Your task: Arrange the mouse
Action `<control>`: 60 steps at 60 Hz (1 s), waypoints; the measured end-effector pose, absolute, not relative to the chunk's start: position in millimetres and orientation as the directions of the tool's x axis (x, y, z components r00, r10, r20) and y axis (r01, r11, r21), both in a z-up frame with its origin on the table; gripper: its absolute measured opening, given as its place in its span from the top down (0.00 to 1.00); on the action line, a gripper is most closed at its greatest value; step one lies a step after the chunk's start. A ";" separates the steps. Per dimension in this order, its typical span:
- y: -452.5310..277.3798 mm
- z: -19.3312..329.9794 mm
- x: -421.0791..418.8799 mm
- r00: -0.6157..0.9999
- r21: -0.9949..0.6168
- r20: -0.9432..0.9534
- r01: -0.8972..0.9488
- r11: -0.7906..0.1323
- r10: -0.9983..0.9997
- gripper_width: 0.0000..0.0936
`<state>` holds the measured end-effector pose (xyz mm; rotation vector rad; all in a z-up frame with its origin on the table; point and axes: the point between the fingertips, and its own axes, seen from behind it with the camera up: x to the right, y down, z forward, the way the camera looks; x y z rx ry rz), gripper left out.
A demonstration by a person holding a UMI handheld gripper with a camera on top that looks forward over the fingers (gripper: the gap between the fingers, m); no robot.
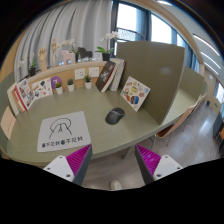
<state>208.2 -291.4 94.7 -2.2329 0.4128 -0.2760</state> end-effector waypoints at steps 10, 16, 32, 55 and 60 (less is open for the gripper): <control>-249.7 48.2 256.2 0.956 -0.738 0.030 -0.176 -0.652 -0.292 0.09; -216.8 29.5 273.2 0.978 -0.726 0.015 -0.133 -0.675 -0.208 0.10; -134.3 -3.0 281.3 0.999 -0.683 -0.052 -0.043 -0.729 -0.010 0.10; -54.9 -9.9 268.1 0.992 -0.651 -0.071 0.035 -0.759 0.107 0.21; -44.7 -11.6 268.3 0.991 -0.641 -0.057 0.054 -0.765 0.118 0.30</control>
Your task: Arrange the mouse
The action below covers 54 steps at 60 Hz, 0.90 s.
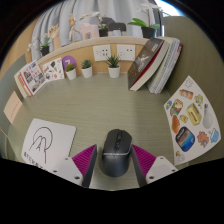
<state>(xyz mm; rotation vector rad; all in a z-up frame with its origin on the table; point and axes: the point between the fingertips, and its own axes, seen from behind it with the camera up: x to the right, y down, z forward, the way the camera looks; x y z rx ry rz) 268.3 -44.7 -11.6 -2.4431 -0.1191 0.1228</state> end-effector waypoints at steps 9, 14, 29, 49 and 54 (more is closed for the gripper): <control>-36.4 -14.6 271.7 0.991 -0.622 -0.020 0.090 -0.778 0.131 0.49; -37.5 -15.3 271.0 0.992 -0.598 -0.022 0.087 -0.797 0.125 0.54; -38.4 -15.9 269.4 0.995 -0.513 -0.028 0.070 -0.856 0.098 0.69; -4.8 109.0 247.0 0.999 -0.665 -0.032 -0.017 -0.747 0.005 0.69; 3.2 172.7 224.6 0.999 -0.748 -0.035 -0.037 -0.662 -0.016 0.69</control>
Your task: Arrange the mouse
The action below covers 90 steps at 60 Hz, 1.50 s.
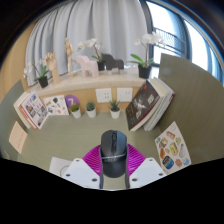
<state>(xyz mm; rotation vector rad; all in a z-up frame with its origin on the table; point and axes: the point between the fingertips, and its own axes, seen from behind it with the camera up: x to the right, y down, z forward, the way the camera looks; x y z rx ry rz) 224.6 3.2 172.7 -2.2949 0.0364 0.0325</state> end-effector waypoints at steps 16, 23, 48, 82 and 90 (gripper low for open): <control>-7.2 241.7 117.1 0.999 -0.831 -0.033 -0.046 -0.555 -0.033 0.69; -22.9 180.0 73.9 0.999 -0.775 -0.029 -0.042 -0.630 -0.030 0.69; -80.2 -14.6 42.5 0.999 -0.536 0.021 -0.018 -0.844 -0.035 0.68; -74.7 138.7 37.0 1.000 -0.704 -0.020 -0.015 -0.710 -0.001 0.18; -105.3 204.2 35.7 1.000 -0.763 -0.026 -0.014 -0.647 0.009 0.18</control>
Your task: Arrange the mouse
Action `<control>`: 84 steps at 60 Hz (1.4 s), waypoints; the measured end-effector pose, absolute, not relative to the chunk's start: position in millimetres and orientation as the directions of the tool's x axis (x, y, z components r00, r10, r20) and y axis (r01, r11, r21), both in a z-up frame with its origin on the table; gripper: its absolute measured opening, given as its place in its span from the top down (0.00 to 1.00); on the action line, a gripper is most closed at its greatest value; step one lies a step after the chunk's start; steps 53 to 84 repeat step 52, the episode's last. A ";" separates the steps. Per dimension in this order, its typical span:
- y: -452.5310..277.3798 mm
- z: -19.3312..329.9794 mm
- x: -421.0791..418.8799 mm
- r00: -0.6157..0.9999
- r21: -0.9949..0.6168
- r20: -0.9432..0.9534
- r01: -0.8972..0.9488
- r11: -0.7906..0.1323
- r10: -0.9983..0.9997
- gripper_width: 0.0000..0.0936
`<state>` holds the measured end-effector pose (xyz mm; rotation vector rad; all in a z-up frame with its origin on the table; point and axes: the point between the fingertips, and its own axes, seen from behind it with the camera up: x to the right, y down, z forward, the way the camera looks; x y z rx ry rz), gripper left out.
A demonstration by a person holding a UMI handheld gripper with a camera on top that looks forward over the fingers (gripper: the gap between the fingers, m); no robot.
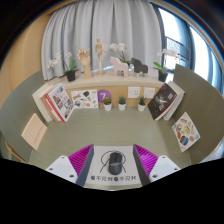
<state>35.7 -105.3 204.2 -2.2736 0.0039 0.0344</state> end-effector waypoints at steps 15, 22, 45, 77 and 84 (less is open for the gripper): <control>-186.5 257.1 32.4 0.997 -0.815 -0.080 -0.065 -0.575 0.000 0.19; -217.3 265.9 35.0 0.998 -0.828 -0.065 -0.042 -0.559 0.022 0.19; -263.8 288.1 27.4 0.995 -0.851 -0.056 -0.005 -0.525 0.080 0.20; -270.8 292.0 23.3 0.993 -0.850 -0.077 -0.020 -0.526 0.086 0.19; -270.8 292.0 23.3 0.993 -0.850 -0.077 -0.020 -0.526 0.086 0.19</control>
